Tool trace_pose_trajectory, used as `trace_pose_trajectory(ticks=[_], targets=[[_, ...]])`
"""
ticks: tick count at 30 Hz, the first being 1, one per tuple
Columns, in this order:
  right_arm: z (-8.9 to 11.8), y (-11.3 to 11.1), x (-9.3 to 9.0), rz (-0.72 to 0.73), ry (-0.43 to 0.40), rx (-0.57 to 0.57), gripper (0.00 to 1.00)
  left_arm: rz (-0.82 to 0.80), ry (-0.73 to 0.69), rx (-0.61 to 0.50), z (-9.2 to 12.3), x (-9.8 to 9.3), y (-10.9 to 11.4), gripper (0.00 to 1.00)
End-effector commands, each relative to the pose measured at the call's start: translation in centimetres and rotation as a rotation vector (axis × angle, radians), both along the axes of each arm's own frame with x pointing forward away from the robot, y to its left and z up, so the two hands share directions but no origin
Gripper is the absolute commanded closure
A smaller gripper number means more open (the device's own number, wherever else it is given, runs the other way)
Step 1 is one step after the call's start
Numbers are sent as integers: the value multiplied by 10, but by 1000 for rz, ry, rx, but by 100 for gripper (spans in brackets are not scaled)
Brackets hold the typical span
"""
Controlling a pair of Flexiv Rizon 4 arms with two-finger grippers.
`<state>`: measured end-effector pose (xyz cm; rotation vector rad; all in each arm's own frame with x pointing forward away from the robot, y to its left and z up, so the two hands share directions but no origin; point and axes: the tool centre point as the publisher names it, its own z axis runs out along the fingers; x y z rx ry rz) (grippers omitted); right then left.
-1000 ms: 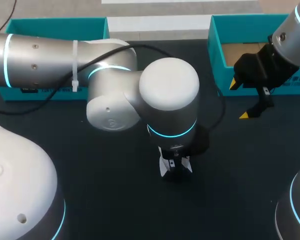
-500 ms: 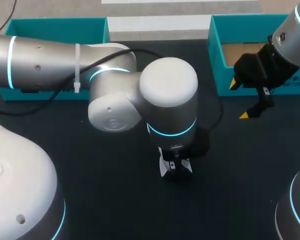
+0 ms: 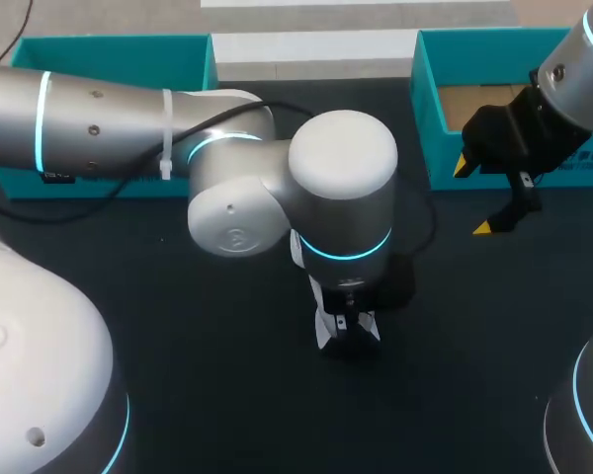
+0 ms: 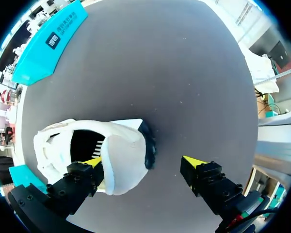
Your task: Take the shoe out of the shoebox, open the shoe tongue, remove and reinsert the insole, then place the shoe into the shoebox
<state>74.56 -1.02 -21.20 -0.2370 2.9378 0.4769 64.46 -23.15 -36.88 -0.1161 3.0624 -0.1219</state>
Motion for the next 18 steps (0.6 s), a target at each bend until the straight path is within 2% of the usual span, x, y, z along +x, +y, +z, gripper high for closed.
trace_pose_trajectory(ticks=[1, 15, 18], targets=[[-1, 1, 1, 0, 1, -3, 0, -16, 17, -4, -10, 5, -7, 0], [-1, 1, 1, 0, 1, -3, 0, -44, 18, 19, -26, 5, -10, 0], [-1, 1, 1, 0, 1, -3, 0, -42, 24, 23, -27, 5, -10, 9]])
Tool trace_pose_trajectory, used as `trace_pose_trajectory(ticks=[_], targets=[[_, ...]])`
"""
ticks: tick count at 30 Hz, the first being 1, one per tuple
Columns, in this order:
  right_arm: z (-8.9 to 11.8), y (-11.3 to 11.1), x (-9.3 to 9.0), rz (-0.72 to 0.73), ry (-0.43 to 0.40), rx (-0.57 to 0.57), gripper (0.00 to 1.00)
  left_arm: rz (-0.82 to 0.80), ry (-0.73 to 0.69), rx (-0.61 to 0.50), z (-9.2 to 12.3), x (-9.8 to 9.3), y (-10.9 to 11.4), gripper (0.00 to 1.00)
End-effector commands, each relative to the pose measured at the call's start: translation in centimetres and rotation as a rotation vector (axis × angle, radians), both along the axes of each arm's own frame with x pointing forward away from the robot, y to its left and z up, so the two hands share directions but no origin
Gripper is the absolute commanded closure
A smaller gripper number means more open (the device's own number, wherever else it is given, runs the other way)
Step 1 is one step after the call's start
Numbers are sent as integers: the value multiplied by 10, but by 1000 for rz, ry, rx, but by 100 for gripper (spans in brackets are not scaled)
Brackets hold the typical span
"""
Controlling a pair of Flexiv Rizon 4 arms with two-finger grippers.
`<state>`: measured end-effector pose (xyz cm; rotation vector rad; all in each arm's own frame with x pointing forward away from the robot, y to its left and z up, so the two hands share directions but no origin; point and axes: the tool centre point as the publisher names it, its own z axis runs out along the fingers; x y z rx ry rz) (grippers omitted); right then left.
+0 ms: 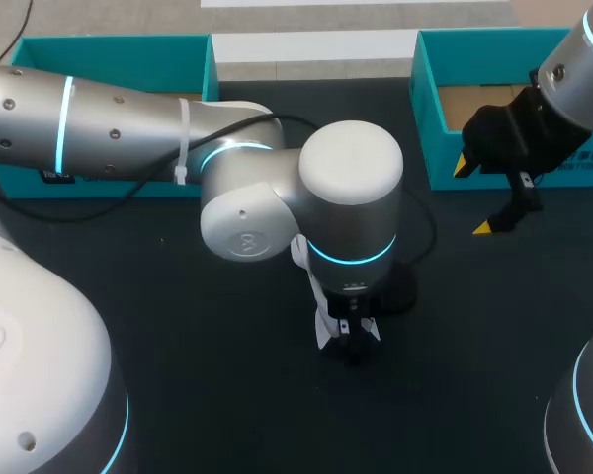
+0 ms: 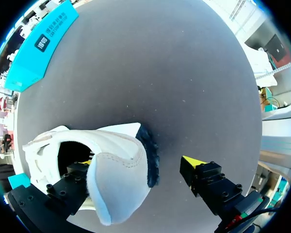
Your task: Take the shoe out of the shoebox, open the shoe tongue, remove and reinsert the insole, then place the shoe into the shoebox
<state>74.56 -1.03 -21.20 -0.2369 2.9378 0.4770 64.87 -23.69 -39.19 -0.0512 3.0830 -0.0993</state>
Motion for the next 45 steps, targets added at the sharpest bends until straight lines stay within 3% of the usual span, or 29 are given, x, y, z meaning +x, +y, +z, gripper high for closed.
trace_pose_trajectory(ticks=[1, 3, 6, 8, 12, 15, 24, 39, 45], targets=[[-1, 1, 1, 0, 1, -3, 0, 1, 12, 8, -4, 1, -4, 13], [-1, 1, 1, 0, 1, -3, 0, 1, 20, 7, -5, 0, -4, 25], [-1, 1, 1, 0, 1, -3, 0, -5, 31, 3, -3, -2, -4, 35], [-1, 1, 1, 0, 1, -3, 0, -9, 39, -1, -3, -4, -3, 52], [-1, 1, 1, 0, 1, -3, 0, -12, 71, -10, -2, -5, -2, 72], [-1, 1, 1, 0, 1, -3, 0, -15, 87, -11, 0, -7, -1, 98], [-1, 1, 1, 0, 1, -3, 0, -10, 136, -9, 18, -7, 5, 100], [-1, 1, 1, 0, 1, -3, 0, -37, 217, -17, 160, 12, 53, 100], [-1, 1, 1, 0, 1, -3, 0, -59, 152, -5, 206, 20, 67, 100]])
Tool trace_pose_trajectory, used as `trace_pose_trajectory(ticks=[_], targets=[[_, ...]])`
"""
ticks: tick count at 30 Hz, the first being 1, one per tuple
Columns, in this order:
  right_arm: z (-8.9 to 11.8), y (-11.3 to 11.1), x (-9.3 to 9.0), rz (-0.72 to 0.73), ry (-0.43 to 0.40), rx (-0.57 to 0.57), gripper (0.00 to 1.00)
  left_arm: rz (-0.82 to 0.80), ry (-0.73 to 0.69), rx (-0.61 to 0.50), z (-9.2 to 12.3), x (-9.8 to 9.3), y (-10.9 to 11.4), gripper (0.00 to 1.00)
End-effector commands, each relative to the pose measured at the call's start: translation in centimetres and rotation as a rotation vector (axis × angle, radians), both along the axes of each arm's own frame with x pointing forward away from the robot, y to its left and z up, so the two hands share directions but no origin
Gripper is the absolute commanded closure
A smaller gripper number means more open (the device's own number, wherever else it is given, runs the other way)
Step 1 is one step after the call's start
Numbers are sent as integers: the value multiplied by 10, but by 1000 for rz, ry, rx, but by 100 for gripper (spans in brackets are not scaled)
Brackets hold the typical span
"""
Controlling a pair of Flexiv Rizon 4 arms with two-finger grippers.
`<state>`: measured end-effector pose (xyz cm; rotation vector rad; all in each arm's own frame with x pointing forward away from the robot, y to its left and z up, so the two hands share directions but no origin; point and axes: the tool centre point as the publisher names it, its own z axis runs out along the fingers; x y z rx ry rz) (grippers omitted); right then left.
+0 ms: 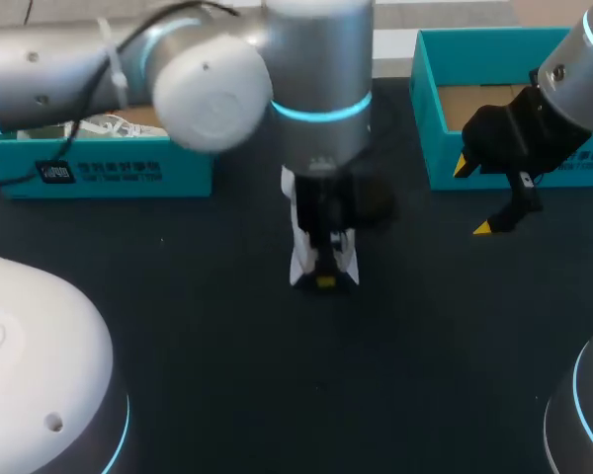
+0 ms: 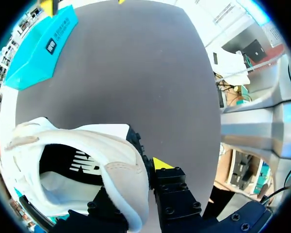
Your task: Take the shoe out of the shoebox, open the shoe tongue, remove and reinsert the insole, then place the shoe into the shoebox
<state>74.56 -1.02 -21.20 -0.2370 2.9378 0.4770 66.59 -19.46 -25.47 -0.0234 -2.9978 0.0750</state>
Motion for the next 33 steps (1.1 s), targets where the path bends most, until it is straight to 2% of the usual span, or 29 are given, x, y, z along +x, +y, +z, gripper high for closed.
trace_pose_trajectory(ticks=[1, 15, 17, 20, 24, 29, 33], targets=[[-1, 1, 1, 0, 1, -3, 0, -3, -45, -19, 69, 3, 24, 100], [-1, 1, 1, 0, 1, -3, 0, -3, -45, -19, 69, 3, 24, 100], [-1, 1, 1, 0, 1, -3, 0, -23, -22, -12, 65, 10, 37, 100], [-1, 1, 1, 0, 1, -3, 0, -52, -31, 0, 73, 24, 62, 100], [-1, 1, 1, 0, 1, -3, 0, -55, -36, 8, 78, 40, 84, 100], [-1, 1, 1, 0, 1, -3, 0, -46, -20, 14, 85, 68, 119, 100], [-1, 1, 1, 0, 1, -3, 0, -42, -41, 16, 91, 97, 157, 100]])
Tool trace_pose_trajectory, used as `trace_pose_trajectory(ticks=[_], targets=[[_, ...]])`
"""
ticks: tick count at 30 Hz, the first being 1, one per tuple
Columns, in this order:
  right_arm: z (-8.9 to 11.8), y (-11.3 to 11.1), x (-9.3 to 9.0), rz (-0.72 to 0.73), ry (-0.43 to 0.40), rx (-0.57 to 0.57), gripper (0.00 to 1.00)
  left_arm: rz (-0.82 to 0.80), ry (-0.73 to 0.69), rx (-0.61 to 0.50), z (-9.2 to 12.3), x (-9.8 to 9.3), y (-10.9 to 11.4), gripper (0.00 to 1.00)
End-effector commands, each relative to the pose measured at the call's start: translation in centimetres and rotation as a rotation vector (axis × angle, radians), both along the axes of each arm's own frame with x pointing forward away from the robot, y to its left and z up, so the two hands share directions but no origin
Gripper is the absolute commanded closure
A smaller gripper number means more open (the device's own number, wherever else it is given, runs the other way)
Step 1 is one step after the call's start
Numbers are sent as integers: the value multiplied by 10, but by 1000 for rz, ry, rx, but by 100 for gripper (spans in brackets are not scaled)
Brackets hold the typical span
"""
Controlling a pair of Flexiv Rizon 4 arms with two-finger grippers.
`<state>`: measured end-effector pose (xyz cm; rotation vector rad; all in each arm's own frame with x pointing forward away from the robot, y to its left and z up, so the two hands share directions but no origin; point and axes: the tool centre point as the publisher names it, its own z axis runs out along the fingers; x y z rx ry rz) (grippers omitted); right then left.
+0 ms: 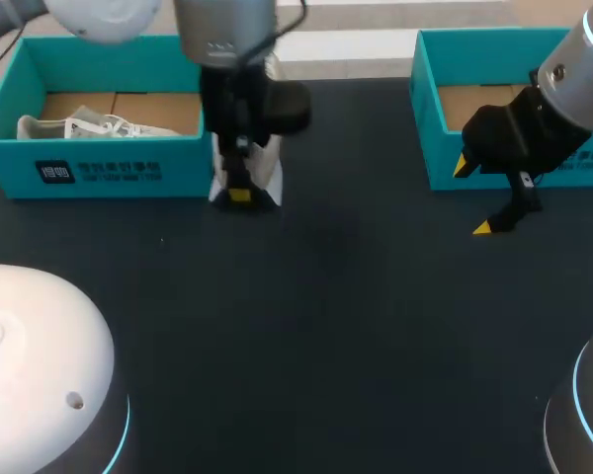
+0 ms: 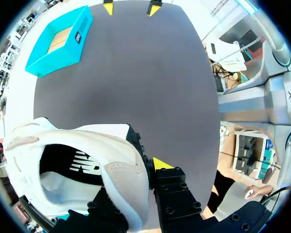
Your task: Take the shoe out of the shoebox, open the shoe tongue, remove and reinsert the insole, then place the shoe into the shoebox
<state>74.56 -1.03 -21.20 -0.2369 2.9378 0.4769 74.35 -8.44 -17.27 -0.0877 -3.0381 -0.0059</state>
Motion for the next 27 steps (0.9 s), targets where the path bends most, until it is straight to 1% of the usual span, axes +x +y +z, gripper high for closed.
trace_pose_trajectory(ticks=[1, 2, 4, 6, 7, 8, 10, 12, 15, 16, 17, 18, 20, 22, 23, 25, 27], targets=[[-1, 1, 1, 0, 1, -3, 0, -3, 4, -35, 9, 24, 53, 100], [-1, 1, 1, 0, 1, -3, 0, -4, 10, -55, 11, 33, 66, 100], [-1, 1, 1, 0, 1, -3, 0, -20, 7, -63, 12, 45, 82, 100], [-1, 1, 1, 0, 1, -3, 0, -48, 28, -69, 14, 61, 105, 100], [-1, 1, 1, 0, 1, -3, 0, -51, 23, -63, 14, 65, 111, 100], [-1, 1, 1, 0, 1, -3, 0, -65, 30, -57, 14, 73, 124, 100], [-1, 1, 1, 0, 1, -3, 0, -80, 20, -45, 15, 82, 139, 100], [-1, 1, 1, 0, 1, -3, 0, -111, 39, -49, 15, 95, 160, 100], [-1, 1, 1, 0, 1, -3, 0, -107, 44, -53, 15, 112, 186, 100], [-1, 1, 1, 0, 1, -3, 0, -106, 41, -55, 15, 116, 192, 100], [-1, 1, 1, 0, 1, -3, 0, -107, 34, -63, 16, 124, 205, 100], [-1, 1, 1, 0, 1, -3, 0, -114, 27, -64, 16, 127, 211, 100], [-1, 1, 1, 0, 1, -3, 0, -132, 8, -58, 18, 141, 231, 100], [-1, 1, 1, 0, 1, -3, 0, -129, -6, -60, 18, 151, 244, 100], [-1, 1, 1, 0, 1, -3, 0, -136, -9, -59, 17, 159, 254, 100], [-1, 1, 1, 0, 1, -3, 0, -102, -26, -30, 15, 171, 268, 100], [-1, 1, 1, 0, 1, -3, 0, -93, -37, -4, 12, 179, 279, 100]])
